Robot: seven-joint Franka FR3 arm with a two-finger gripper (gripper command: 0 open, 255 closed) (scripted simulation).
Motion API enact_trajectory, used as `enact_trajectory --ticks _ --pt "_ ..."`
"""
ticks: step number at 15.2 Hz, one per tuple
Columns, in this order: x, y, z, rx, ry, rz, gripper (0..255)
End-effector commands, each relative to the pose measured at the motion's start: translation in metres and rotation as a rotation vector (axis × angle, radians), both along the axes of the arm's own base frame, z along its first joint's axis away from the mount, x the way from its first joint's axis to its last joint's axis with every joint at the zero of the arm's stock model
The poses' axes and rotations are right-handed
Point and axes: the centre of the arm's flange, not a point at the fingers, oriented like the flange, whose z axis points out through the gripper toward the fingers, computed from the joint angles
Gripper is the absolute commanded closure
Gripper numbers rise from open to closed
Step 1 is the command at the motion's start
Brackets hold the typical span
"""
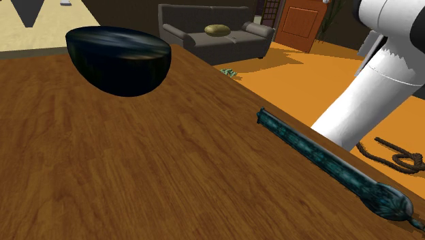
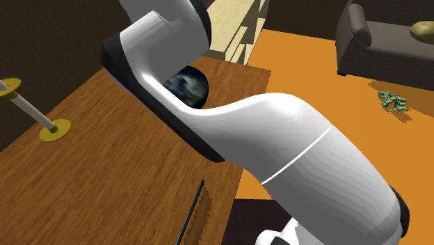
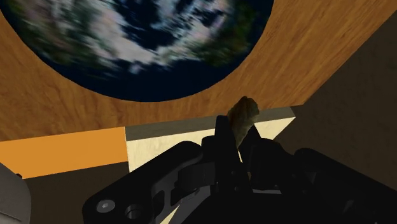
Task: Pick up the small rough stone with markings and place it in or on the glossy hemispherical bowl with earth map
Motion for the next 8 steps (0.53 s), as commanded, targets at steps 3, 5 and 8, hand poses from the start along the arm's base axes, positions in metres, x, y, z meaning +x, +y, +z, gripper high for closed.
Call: enact_trajectory --ticks 3,5,8 --pt "0.0 -0.001 -0.022 0.002 0.0 -0.001 255" --pt "0.0 -0.001 -0.033 0.002 0.0 -0.001 255" --pt "0.0 -0.001 -0.045 0.002 0.0 -0.001 255"
